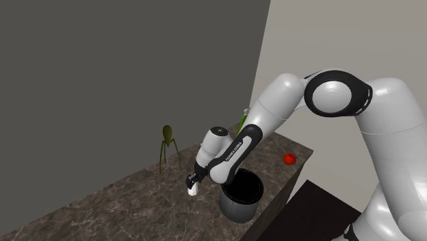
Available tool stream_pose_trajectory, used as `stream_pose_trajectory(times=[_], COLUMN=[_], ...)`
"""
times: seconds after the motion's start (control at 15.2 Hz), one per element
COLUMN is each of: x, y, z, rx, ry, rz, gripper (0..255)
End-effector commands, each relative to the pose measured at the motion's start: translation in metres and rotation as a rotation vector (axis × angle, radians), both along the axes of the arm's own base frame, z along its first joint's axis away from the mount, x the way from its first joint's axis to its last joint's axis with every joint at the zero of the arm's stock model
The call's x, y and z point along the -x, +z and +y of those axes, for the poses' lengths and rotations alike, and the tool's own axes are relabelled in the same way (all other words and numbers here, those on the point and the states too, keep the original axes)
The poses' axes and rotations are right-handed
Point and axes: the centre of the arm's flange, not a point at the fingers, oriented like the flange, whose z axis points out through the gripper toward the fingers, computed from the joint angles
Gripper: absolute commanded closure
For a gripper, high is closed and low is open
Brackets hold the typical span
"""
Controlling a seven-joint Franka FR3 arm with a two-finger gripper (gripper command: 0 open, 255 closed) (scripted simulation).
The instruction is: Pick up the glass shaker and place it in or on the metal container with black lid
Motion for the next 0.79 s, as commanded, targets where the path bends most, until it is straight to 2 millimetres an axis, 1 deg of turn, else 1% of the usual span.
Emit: stream_pose_trajectory(times=[0.0,0.53,0.73], x=[0.0,0.0,0.0], y=[0.0,0.0,0.016], z=[0.0,0.0,0.0], rx=[0.0,0.0,0.0], ry=[0.0,0.0,0.0], rz=[0.0,0.0,0.0], gripper=[255,255,255])
